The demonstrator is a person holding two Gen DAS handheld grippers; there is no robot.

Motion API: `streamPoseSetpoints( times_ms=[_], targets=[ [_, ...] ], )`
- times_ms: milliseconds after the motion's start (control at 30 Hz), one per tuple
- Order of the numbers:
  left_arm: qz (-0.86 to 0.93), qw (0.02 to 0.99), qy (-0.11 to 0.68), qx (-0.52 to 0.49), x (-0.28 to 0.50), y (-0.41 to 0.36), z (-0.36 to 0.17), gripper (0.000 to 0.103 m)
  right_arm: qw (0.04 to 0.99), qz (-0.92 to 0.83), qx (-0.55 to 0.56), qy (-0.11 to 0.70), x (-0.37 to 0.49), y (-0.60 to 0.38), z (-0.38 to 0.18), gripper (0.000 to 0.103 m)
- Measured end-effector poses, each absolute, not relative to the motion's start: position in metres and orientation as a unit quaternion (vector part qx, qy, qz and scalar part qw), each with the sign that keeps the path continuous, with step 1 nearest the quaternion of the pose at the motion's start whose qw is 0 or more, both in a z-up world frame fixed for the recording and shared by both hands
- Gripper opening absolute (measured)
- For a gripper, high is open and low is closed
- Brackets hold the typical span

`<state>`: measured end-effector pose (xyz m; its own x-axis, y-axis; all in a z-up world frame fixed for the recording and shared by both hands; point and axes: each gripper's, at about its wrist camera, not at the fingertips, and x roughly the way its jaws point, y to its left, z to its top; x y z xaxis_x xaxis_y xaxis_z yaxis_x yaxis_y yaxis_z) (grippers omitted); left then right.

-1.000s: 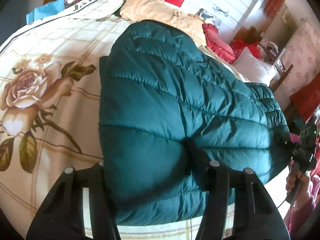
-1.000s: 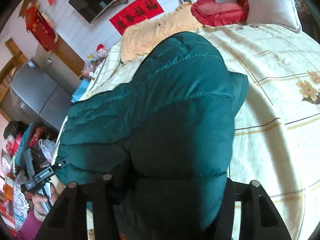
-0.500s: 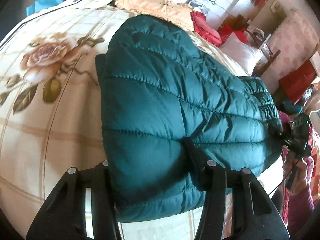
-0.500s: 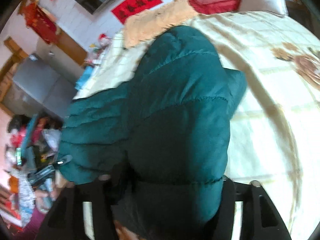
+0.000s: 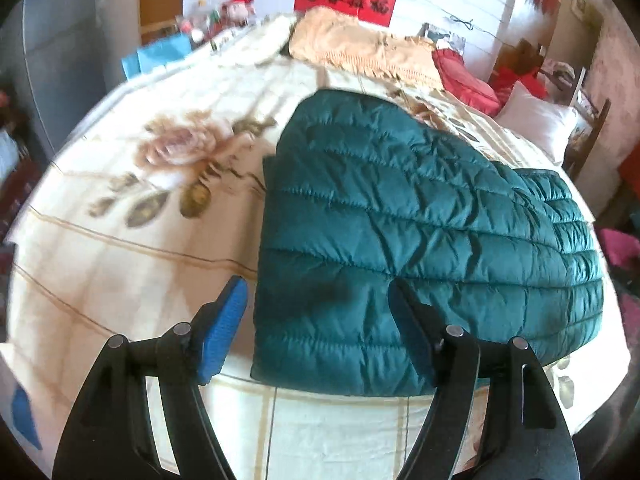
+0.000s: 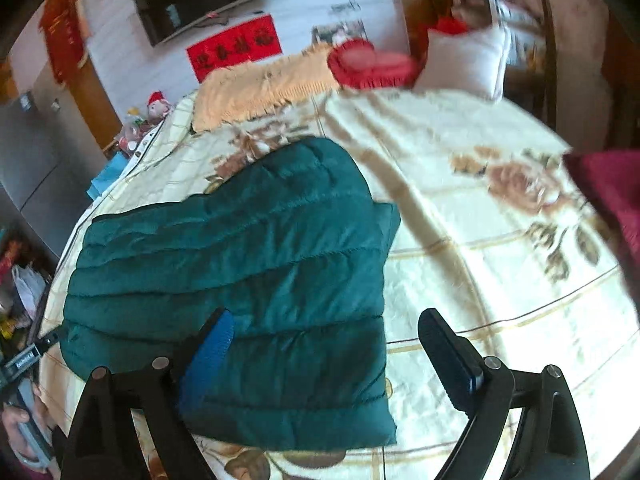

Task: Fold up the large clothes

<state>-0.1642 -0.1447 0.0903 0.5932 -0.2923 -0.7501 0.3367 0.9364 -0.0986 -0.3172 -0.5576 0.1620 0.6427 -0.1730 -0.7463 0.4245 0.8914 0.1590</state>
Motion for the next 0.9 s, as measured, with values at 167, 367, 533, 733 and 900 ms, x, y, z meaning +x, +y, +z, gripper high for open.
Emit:
streamPoseSetpoints(
  times_ms=[167,367,533,733,900],
  targets=[
    [-0.171,0.910,0.376,0.034,-0.189,-0.158,0.103,0.073,0.906,-0.168,0.118,0.370,-0.334,-0.513,0.179,0.093],
    [-0.175,0.917,0.357,0.036,-0.210,-0.178,0.111,0.073,0.916,-0.150,0.079,0.363,-0.325,-0.452,0.181,0.095],
    [-0.175,0.919,0.351,0.043,-0.222,-0.189,0.112,0.073,0.920,-0.144,0.055,0.360,-0.323,-0.418,0.173,0.097],
    [-0.171,0.925,0.337,0.051,-0.233,-0.195,0.111,0.073,0.921,-0.140,0.053,0.359,-0.321,-0.402,0.167,0.101],
    [-0.176,0.924,0.336,0.054,-0.236,-0.199,0.109,0.073,0.923,-0.137,0.074,0.352,-0.323,-0.404,0.168,0.103]
  ],
)
